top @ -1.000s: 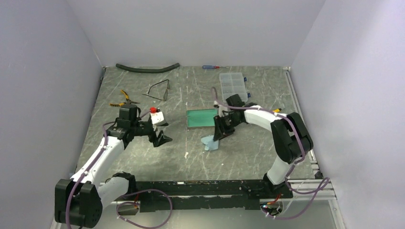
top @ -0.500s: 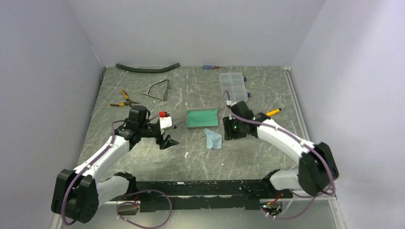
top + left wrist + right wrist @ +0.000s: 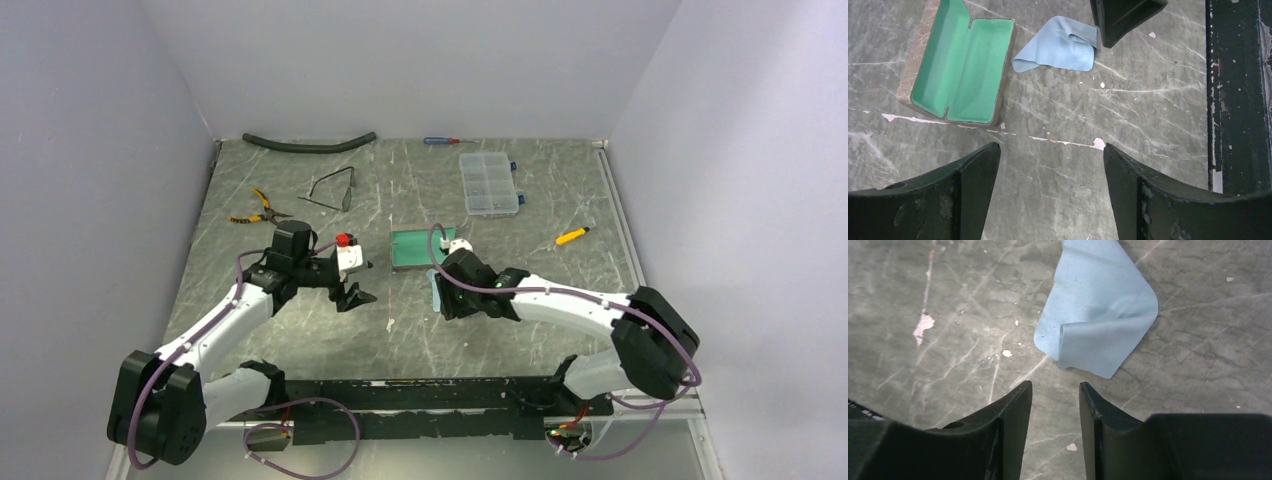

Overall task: Organize the sunglasses
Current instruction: Fold the glasses cleaning cloth at the center of the board.

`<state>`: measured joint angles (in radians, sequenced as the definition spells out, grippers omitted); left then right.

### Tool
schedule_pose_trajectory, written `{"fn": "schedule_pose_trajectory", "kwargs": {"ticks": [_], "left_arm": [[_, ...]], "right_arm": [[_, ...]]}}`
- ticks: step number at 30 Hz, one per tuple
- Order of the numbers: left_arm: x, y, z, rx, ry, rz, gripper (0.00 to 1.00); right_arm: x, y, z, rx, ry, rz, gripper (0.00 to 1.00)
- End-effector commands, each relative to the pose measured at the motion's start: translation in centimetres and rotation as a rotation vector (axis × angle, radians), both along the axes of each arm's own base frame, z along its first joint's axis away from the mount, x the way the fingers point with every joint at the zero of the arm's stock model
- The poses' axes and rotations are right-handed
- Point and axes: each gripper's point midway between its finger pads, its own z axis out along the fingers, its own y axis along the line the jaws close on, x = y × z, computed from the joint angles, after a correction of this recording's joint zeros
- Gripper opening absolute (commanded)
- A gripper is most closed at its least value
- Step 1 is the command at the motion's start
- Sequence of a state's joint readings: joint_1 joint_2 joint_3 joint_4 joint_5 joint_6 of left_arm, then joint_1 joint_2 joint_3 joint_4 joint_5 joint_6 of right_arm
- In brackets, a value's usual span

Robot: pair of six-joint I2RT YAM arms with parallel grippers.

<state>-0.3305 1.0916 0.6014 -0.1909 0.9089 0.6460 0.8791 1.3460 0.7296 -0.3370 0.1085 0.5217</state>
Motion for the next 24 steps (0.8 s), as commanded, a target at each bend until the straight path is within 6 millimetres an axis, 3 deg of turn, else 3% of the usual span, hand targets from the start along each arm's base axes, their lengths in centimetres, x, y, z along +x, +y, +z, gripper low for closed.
{"fn": "schedule_pose_trajectory", "kwargs": {"ticks": [1,7,11,19,24], "left_arm": [[0.5,-0.3,0.7,-0.007,-0.037,-0.003,0.8],[0.4,-0.4,0.6,-0.011,-0.031,-0.009,0.8],[0.5,-0.5,0.8,-0.017,-0.032,-0.003,0.81],[0.5,-0.5,0.7,-0.016,-0.029,-0.003,0.81],[0.6,-0.4,0.6,-0.014,-0.031,0.002,0.81]], "right_arm": [[1.1,0.7,-0.9,-0.032,-0.042,-0.02,0.41],[1.1,-1.0,-3.2,-0.16,-0.013,-0.044,0.31],[1.4,-1.0,-3.4,-0.161,-0.023,-0.061,0.27],[1.5,1.3,-2.5,-0.107,-0.054,0.054,0.38],[1.5,1.3,-2.0,-0.097,-0.083,0.066,0.38]]}}
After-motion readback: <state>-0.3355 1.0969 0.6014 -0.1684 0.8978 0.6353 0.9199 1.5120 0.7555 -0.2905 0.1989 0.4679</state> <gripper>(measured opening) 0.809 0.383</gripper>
